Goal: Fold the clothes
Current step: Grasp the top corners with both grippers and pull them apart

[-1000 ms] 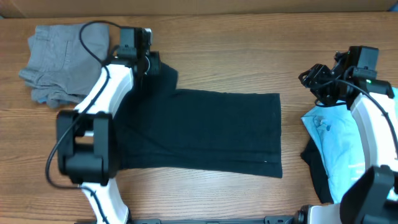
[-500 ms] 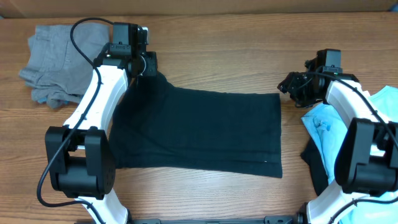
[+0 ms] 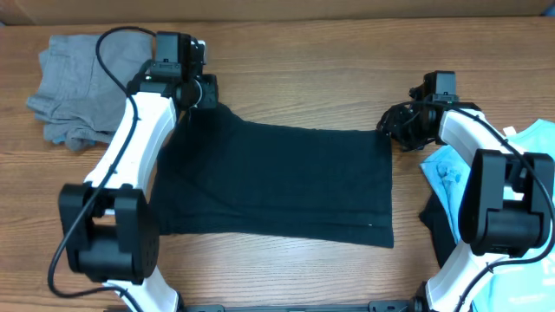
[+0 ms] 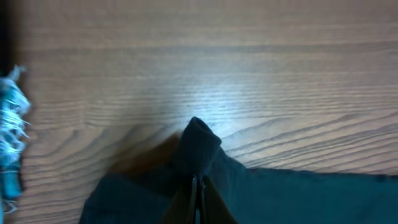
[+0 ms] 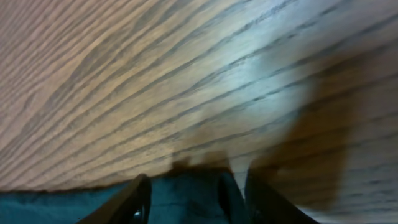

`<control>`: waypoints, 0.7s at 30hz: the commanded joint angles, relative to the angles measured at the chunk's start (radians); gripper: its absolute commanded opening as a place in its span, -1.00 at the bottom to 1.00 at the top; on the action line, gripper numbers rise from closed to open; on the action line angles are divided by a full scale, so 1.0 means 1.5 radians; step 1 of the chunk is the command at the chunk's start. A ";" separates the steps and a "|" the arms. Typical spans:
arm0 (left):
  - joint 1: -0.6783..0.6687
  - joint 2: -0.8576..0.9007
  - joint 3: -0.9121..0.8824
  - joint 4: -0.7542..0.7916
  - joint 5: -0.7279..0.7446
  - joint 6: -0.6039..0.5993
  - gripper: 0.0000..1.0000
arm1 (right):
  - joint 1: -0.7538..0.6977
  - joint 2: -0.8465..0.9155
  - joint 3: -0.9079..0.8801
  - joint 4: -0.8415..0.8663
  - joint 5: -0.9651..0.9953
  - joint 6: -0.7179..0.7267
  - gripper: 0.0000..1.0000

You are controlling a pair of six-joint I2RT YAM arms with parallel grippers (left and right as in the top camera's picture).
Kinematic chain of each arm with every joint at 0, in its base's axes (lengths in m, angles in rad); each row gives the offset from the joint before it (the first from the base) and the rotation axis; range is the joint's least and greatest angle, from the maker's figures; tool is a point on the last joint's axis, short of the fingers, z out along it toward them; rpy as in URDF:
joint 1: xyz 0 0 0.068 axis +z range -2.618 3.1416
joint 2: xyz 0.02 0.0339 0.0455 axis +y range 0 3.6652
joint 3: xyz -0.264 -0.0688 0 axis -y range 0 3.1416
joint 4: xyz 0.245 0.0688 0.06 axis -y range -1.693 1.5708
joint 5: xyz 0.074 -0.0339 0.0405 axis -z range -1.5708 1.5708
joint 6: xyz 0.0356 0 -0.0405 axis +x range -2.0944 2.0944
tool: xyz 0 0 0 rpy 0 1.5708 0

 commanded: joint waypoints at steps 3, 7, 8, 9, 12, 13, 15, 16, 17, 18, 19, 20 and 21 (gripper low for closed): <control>-0.001 -0.056 0.010 -0.001 -0.002 0.014 -0.92 | 0.014 0.018 0.009 -0.018 0.022 -0.004 -0.27; -0.001 -0.056 0.010 -0.008 -0.002 0.014 -0.92 | 0.013 0.017 0.011 -0.018 0.024 -0.006 -0.92; -0.001 -0.056 0.010 -0.010 -0.002 0.016 -0.92 | 0.010 0.014 0.011 -0.018 0.023 -0.005 -0.92; -0.001 -0.057 0.010 -0.016 -0.002 0.021 -0.92 | 0.007 0.007 0.012 -0.018 0.024 -0.003 -0.92; -0.001 -0.057 0.010 -0.029 -0.012 0.024 -0.92 | 0.002 -0.020 0.012 -0.018 0.024 -0.006 -0.92; -0.001 -0.057 0.010 -0.035 -0.018 0.024 -0.92 | 0.002 -0.034 0.012 -0.020 0.024 -0.007 -0.92; -0.001 -0.057 0.010 -0.048 -0.019 0.023 -0.92 | 0.002 -0.060 0.012 -0.024 0.024 -0.011 -0.92; -0.001 -0.057 0.010 -0.055 -0.019 0.023 -0.92 | 0.002 -0.071 0.012 -0.028 0.024 -0.011 -0.92; -0.001 -0.057 0.010 -0.064 -0.020 0.023 -0.92 | 0.002 -0.082 0.012 -0.034 0.024 -0.011 -0.92; 0.000 -0.057 0.010 -0.074 -0.020 0.023 -0.92 | 0.002 -0.092 0.012 -0.041 0.025 -0.011 -0.92; 0.000 -0.057 0.010 -0.082 -0.020 0.023 -0.92 | 0.002 -0.100 0.012 -0.048 0.027 -0.011 -0.92; 0.000 -0.057 0.010 -0.092 -0.020 0.023 -0.92 | 0.002 -0.104 0.012 -0.053 0.030 -0.011 -0.92; 0.001 -0.057 0.010 -0.101 -0.023 0.022 -0.92 | 0.002 -0.108 0.012 -0.061 0.034 -0.011 -0.92</control>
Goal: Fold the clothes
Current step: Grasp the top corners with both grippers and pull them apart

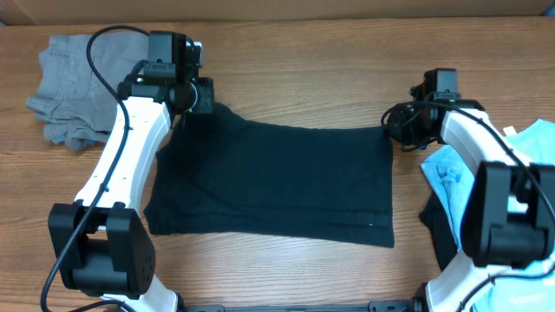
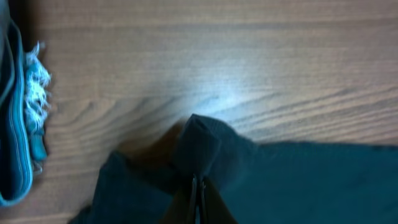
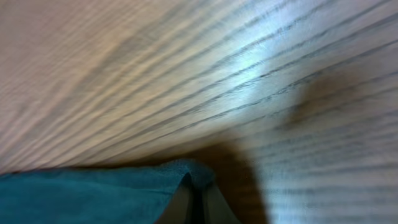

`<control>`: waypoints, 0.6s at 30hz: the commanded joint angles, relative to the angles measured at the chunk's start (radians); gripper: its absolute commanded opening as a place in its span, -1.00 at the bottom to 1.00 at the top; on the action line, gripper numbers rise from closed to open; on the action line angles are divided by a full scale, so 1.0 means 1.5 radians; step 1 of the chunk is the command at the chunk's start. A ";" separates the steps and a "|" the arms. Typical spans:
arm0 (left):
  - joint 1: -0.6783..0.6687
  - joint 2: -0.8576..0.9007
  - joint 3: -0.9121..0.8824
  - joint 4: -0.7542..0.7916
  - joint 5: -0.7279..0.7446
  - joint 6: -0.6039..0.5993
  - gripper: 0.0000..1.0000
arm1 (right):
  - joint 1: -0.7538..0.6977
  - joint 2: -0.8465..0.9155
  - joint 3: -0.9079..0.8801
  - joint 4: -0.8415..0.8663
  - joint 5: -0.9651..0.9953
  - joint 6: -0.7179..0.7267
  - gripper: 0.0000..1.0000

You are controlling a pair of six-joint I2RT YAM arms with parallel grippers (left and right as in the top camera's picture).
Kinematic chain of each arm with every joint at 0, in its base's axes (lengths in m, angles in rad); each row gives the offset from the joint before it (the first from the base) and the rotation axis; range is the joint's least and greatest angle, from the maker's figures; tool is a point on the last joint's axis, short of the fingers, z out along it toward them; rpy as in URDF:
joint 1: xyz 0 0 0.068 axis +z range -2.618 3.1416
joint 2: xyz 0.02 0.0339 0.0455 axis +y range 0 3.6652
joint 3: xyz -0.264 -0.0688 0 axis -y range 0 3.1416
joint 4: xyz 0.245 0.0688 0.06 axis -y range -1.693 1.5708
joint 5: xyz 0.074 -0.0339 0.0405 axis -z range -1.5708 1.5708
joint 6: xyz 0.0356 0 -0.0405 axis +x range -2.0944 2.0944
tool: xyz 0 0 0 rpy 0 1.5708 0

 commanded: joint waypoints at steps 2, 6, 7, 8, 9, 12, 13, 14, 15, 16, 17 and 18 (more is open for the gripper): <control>0.001 -0.013 0.010 -0.040 -0.025 0.005 -0.92 | -0.004 -0.043 0.011 -0.023 0.020 -0.006 -0.92; 0.001 -0.013 0.010 -0.096 -0.054 -0.007 -0.92 | -0.004 -0.043 0.011 -0.057 0.024 -0.004 -0.92; 0.001 -0.013 0.010 -0.114 -0.059 -0.017 -0.92 | -0.004 -0.043 0.011 -0.065 0.024 -0.004 -0.92; 0.001 -0.013 0.010 -0.128 -0.059 -0.019 -0.92 | -0.004 -0.043 0.011 -0.072 0.025 -0.005 -0.92; 0.001 -0.013 0.010 -0.140 -0.059 -0.024 -0.92 | -0.004 -0.043 0.011 -0.083 0.030 -0.007 -0.92; 0.007 -0.013 0.010 -0.179 -0.059 -0.033 -0.92 | -0.004 -0.043 0.011 -0.128 0.061 -0.007 -0.92; 0.011 -0.013 0.010 -0.194 -0.064 -0.041 -0.92 | -0.004 -0.043 0.011 -0.141 0.063 -0.007 -0.92; 0.015 -0.013 0.010 -0.207 -0.071 -0.049 -0.91 | -0.004 -0.043 0.011 -0.151 0.063 -0.007 -0.92; 0.020 -0.013 0.010 -0.225 -0.082 -0.056 -0.92 | -0.004 -0.043 0.011 -0.161 0.061 -0.007 -0.92; 0.026 -0.013 0.010 -0.243 -0.090 -0.061 -0.92 | -0.004 -0.044 0.011 -0.171 0.059 -0.007 -0.92; 0.030 -0.013 0.010 -0.255 -0.093 -0.060 -0.91 | -0.004 -0.044 0.011 -0.181 0.058 -0.007 -0.92; 0.034 -0.013 0.010 -0.268 -0.094 -0.060 -0.91 | -0.004 -0.044 0.011 -0.189 0.058 -0.007 -0.92</control>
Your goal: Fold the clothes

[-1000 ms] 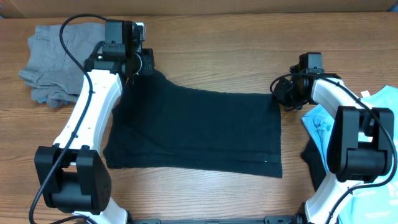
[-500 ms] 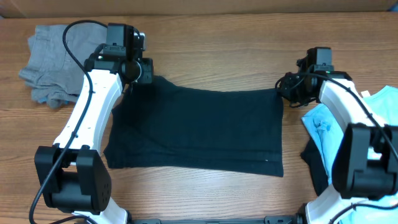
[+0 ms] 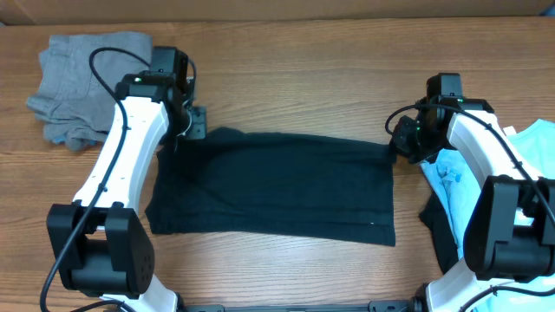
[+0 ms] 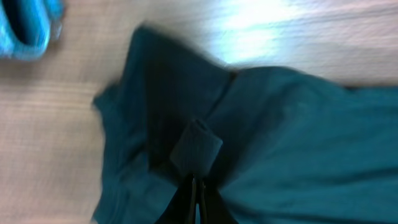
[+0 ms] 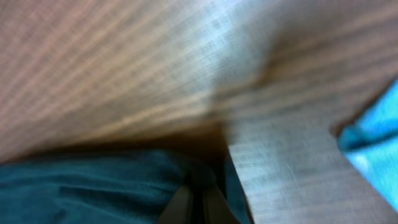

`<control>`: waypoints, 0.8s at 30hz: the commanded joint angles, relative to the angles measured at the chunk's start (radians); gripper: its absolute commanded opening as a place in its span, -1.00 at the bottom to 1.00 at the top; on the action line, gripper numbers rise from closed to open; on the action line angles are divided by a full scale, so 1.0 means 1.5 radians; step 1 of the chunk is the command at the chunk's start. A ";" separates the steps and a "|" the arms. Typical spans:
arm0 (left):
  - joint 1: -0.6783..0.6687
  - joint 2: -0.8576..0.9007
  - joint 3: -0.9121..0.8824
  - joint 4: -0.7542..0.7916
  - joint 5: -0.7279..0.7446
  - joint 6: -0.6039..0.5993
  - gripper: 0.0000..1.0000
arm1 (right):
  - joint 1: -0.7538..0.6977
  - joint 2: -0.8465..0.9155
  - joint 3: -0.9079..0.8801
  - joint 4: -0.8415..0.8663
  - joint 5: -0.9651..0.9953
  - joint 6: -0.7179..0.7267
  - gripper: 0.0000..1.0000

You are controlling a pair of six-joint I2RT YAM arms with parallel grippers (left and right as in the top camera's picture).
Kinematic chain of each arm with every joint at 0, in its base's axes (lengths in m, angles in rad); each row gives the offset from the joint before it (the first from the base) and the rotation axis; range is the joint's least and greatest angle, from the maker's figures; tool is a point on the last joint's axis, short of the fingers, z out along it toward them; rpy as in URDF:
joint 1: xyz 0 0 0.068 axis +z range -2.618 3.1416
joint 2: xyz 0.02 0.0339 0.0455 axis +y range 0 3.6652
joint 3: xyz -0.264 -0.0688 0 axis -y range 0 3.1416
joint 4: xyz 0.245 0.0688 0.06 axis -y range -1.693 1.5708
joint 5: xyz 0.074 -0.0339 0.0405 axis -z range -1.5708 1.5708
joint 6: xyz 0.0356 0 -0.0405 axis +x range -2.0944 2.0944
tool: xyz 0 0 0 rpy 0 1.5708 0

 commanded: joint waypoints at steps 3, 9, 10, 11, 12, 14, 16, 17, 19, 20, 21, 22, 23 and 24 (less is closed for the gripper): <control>0.027 -0.013 0.010 -0.060 -0.040 -0.025 -0.92 | -0.003 -0.012 0.010 -0.044 0.012 -0.008 -0.92; 0.038 -0.014 0.010 -0.140 -0.090 -0.037 -0.92 | -0.003 -0.012 0.010 -0.110 0.012 -0.010 -0.92; 0.042 -0.014 0.010 -0.153 -0.092 -0.041 -0.92 | -0.003 -0.012 0.010 -0.120 0.012 -0.010 -0.92; 0.045 -0.014 0.010 -0.164 -0.092 -0.041 -0.92 | -0.003 -0.012 0.010 -0.127 0.012 -0.010 -0.92; 0.047 -0.014 0.009 -0.170 -0.092 -0.041 -0.92 | -0.003 -0.012 0.010 -0.133 0.012 -0.010 -0.92; 0.052 -0.014 0.009 -0.184 -0.094 -0.046 -0.92 | -0.003 -0.012 0.010 -0.149 0.012 -0.010 -0.92; 0.057 -0.014 0.009 -0.197 -0.097 -0.047 -0.92 | -0.003 -0.012 0.010 -0.165 0.015 -0.009 -0.92; 0.059 -0.014 0.008 -0.202 -0.099 -0.049 -0.91 | -0.003 -0.012 0.010 -0.170 0.016 -0.010 -0.92; 0.063 -0.014 0.003 -0.205 -0.099 -0.051 -0.91 | -0.003 -0.012 0.010 -0.178 0.017 -0.009 -0.92; 0.064 -0.014 -0.004 -0.201 -0.100 -0.051 -0.91 | -0.003 -0.012 0.010 -0.182 0.017 -0.009 -0.92; 0.064 -0.014 -0.012 -0.196 -0.099 -0.051 -0.92 | -0.003 -0.012 0.010 -0.186 0.018 -0.009 -0.92; 0.064 -0.014 -0.023 -0.188 -0.100 -0.051 -0.92 | -0.003 -0.012 0.010 -0.189 0.018 -0.009 -0.92; 0.064 -0.014 -0.036 -0.176 -0.100 -0.051 -0.91 | -0.003 -0.012 0.010 -0.192 0.018 -0.009 -0.92; 0.064 -0.014 -0.054 -0.157 -0.099 -0.051 -0.92 | -0.003 -0.012 0.010 -0.194 0.018 -0.009 -0.92</control>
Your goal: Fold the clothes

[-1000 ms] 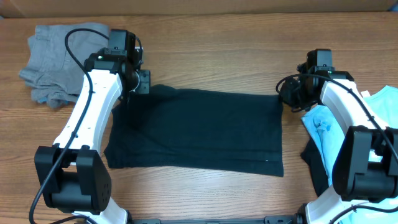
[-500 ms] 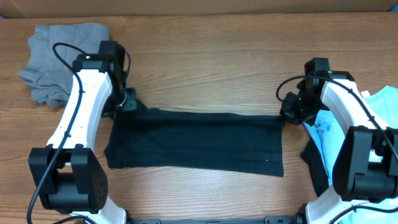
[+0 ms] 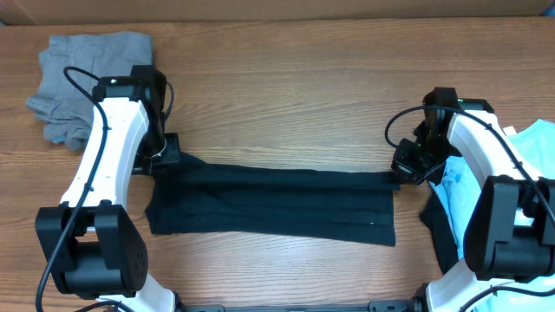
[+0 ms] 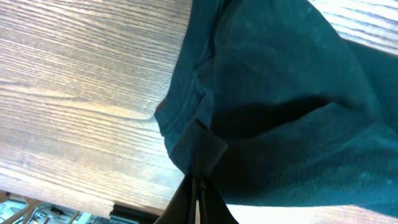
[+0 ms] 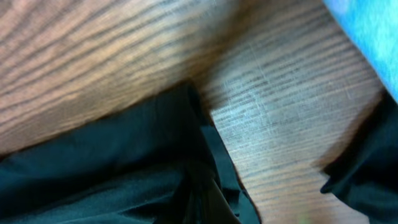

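Note:
A black garment (image 3: 273, 201) lies across the middle of the table, its far half doubled toward the near edge. My left gripper (image 3: 166, 149) is shut on its far-left corner, seen as a pinched tab of black cloth (image 4: 198, 147) in the left wrist view. My right gripper (image 3: 404, 163) is shut on the far-right corner, where black fabric (image 5: 124, 174) bunches at the fingers.
A grey garment (image 3: 80, 80) is heaped at the far left. Light blue clothes (image 3: 512, 225) and a dark piece (image 3: 438, 224) lie at the right edge, beside the right arm. A blue corner (image 5: 367, 37) shows in the right wrist view.
Both grippers have moved toward the near edge with the garment's far corners still held. The black cloth now shows as a narrower band, its far half lying over the near half.
The left gripper held the far-left corner while the right stood open at the far-right corner. Then the right was shut on that corner. Both corners were then nearer the front, and now the far edge lies close to the near edge.

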`<control>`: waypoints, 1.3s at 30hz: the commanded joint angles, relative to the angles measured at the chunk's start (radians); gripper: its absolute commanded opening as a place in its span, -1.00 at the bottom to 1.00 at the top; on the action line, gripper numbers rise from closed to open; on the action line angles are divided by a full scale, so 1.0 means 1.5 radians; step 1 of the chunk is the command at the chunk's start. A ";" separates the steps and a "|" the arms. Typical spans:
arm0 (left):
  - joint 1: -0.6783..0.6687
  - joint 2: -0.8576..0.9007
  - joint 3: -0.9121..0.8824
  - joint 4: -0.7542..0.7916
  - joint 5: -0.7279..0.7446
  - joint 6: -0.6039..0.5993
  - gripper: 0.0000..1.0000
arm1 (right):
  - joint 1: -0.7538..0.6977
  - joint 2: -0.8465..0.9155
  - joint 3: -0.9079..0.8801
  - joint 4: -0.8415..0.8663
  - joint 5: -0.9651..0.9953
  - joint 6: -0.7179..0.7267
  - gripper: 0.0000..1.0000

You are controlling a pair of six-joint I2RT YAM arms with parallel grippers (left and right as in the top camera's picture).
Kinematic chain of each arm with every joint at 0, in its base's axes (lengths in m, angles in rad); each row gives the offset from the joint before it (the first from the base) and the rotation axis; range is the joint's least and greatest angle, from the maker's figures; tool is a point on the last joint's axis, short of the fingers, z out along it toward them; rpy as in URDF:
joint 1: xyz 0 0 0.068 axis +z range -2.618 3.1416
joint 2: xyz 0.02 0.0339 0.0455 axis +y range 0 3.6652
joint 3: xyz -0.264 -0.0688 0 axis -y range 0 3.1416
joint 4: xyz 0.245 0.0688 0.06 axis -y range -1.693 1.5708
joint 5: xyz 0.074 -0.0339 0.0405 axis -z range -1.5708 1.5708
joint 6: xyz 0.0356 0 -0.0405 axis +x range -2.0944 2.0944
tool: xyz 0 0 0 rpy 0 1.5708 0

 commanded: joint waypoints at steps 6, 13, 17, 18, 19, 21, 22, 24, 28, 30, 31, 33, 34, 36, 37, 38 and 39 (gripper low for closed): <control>0.004 -0.012 -0.133 0.131 -0.003 -0.014 -0.92 | -0.003 -0.012 0.010 -0.006 0.012 -0.005 -0.89; 0.011 -0.013 -0.161 0.142 0.002 -0.014 -0.78 | -0.003 -0.012 0.010 -0.044 0.031 -0.005 -0.55; 0.024 -0.013 -0.159 0.133 0.002 -0.008 -0.67 | -0.003 -0.012 0.010 -0.064 0.032 -0.005 -0.46; 0.026 -0.013 -0.159 0.133 0.003 -0.008 -0.64 | -0.003 -0.012 0.010 -0.065 0.032 -0.005 -0.39; 0.027 -0.013 -0.159 0.133 0.002 -0.008 -0.60 | -0.003 -0.012 0.010 -0.065 0.032 -0.005 -0.36; 0.027 -0.013 -0.159 0.133 0.003 -0.006 -0.53 | -0.003 -0.012 0.010 -0.063 0.032 -0.005 -0.29; 0.027 -0.013 -0.159 0.134 0.003 -0.006 -0.49 | -0.003 -0.012 0.010 -0.057 0.032 -0.005 -0.20; 0.027 -0.013 -0.159 0.137 0.005 -0.006 -0.45 | -0.003 -0.012 0.009 -0.036 0.032 -0.005 -0.10; 0.027 -0.013 -0.150 0.143 0.043 -0.002 -0.47 | -0.003 -0.012 0.000 0.014 0.030 -0.005 0.02; 0.027 -0.013 -0.137 0.139 0.067 0.007 -0.48 | -0.003 -0.012 -0.008 0.028 0.026 -0.006 0.09; 0.027 -0.013 -0.121 0.127 0.082 0.008 -0.48 | -0.003 -0.012 -0.016 0.037 0.018 -0.012 0.15; 0.027 -0.017 -0.092 0.106 0.096 0.017 -0.47 | -0.003 -0.012 -0.027 0.050 -0.008 -0.035 0.23; 0.027 -0.022 -0.072 0.092 0.095 0.017 -0.46 | -0.003 -0.012 -0.033 0.055 -0.018 -0.041 0.31; 0.027 -0.035 -0.029 0.067 0.095 0.026 -0.43 | -0.005 -0.012 -0.041 0.058 -0.026 -0.041 0.38; 0.027 -0.044 -0.009 0.056 0.095 0.031 -0.39 | -0.008 -0.012 -0.045 0.060 -0.039 -0.053 0.43; 0.027 -0.055 0.012 0.046 0.095 0.035 -0.36 | -0.010 -0.012 -0.048 0.062 -0.059 -0.071 0.50; 0.027 -0.066 0.028 0.039 0.095 0.036 -0.31 | -0.011 -0.012 -0.052 0.061 -0.072 -0.079 0.52</control>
